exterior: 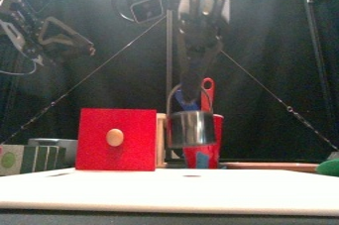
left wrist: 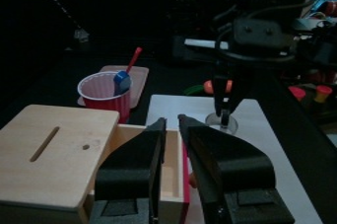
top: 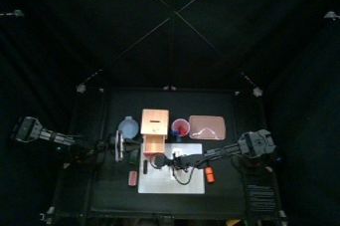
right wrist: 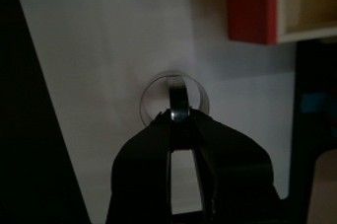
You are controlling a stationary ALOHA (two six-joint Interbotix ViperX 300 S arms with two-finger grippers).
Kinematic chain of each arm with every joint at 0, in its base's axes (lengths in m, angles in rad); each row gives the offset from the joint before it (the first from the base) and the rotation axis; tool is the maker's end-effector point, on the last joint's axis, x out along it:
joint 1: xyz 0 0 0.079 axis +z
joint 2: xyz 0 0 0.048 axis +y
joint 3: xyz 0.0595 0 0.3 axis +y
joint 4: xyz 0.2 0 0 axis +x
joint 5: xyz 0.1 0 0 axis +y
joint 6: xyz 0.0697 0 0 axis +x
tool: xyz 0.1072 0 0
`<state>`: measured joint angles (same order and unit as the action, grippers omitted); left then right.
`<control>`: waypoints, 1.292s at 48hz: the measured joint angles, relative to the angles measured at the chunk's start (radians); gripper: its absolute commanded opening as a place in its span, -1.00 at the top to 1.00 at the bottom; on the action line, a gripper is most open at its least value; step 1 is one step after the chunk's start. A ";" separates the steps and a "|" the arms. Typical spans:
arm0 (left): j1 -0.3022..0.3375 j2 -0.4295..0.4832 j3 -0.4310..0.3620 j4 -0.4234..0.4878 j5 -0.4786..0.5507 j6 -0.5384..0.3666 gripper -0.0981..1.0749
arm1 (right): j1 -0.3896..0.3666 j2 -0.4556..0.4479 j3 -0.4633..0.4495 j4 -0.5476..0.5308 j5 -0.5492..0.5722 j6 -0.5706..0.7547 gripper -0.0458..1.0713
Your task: Place cookie cutter in open drawer
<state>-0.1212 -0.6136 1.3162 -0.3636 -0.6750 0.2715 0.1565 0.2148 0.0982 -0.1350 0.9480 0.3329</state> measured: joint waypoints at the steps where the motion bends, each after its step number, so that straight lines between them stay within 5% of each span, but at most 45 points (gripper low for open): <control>1: 0.000 -0.002 0.000 -0.002 0.000 -0.002 -0.23 | -0.006 0.000 -0.018 0.000 0.014 -0.009 0.11; 22: 0.034 -0.032 0.008 0.000 0.000 0.000 -0.23 | -0.143 0.005 -0.250 -0.051 0.083 -0.222 0.12; 37: 0.051 -0.032 0.017 0.000 0.000 0.000 -0.23 | -0.261 0.146 -0.373 0.044 0.083 -0.350 0.12; 62: 0.058 -0.041 0.060 -0.012 0.000 -0.002 -0.23 | -0.258 0.213 -0.344 0.058 0.005 -0.365 0.12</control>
<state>-0.0629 -0.6550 1.3760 -0.3758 -0.6750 0.2700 -0.1012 0.4280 -0.2454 -0.0767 0.9526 -0.0322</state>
